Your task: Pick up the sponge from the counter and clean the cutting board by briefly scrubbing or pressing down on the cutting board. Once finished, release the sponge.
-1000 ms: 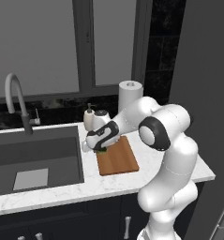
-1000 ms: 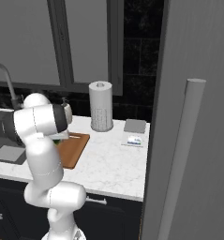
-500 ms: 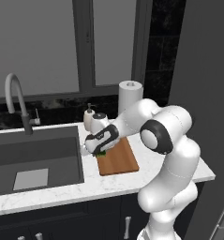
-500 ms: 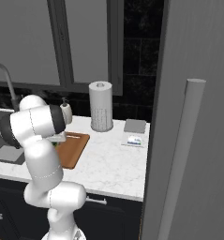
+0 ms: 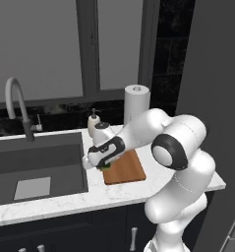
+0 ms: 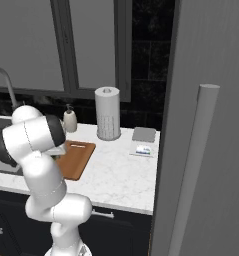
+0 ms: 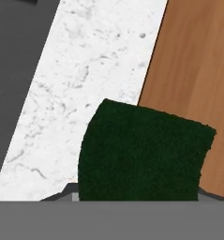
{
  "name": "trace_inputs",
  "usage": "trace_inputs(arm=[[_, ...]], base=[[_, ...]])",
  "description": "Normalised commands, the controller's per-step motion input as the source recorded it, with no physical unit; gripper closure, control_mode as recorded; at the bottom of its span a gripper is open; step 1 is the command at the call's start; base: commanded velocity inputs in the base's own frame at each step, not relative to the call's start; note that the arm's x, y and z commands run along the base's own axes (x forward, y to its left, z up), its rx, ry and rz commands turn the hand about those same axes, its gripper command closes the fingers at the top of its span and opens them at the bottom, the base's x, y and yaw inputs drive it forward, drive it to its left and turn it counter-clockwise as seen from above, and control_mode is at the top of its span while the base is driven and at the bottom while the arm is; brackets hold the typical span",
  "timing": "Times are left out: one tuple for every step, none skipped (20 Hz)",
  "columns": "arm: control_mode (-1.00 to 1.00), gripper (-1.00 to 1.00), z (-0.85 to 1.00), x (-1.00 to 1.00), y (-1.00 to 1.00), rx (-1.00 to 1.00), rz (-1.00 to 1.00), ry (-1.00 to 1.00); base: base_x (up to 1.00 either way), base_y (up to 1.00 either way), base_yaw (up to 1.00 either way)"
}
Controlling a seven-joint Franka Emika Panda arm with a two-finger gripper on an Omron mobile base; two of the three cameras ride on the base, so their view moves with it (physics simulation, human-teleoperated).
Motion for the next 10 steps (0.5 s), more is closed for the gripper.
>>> trace_inputs(arm=[[-1.0, 1.0, -0.52, -0.9, 0.0, 0.0, 0.0, -0.01], [-1.0, 1.0, -0.59, -0.86, 0.0, 0.0, 0.0, 0.0], [-1.0, 1.0, -0.63, -0.84, 0.0, 0.0, 0.0, 0.0], [-1.0, 1.0, -0.68, -0.77, 0.0, 0.0, 0.0, 0.0], [-1.0, 1.0, -0.71, -0.75, 0.0, 0.0, 0.0, 0.0], [-1.0, 1.0, -0.75, -0.71, 0.0, 0.0, 0.0, 0.0], [-1.0, 1.0, -0.8, -0.63, 0.0, 0.0, 0.0, 0.0], [-1.0, 1.0, -0.78, -0.68, -0.01, 0.0, 0.0, 0.0], [-1.0, 1.0, -0.81, -0.69, -0.04, 0.0, 0.0, 0.0], [-1.0, 1.0, -0.86, -0.67, -0.06, 0.0, 0.0, 0.0]], base=[[0.0, 0.0, 0.0], [0.0, 0.0, 0.0], [0.0, 0.0, 0.0], [0.0, 0.0, 0.0], [0.0, 0.0, 0.0], [0.0, 0.0, 0.0], [0.0, 0.0, 0.0], [0.0, 0.0, 0.0], [0.0, 0.0, 0.0], [0.0, 0.0, 0.0]])
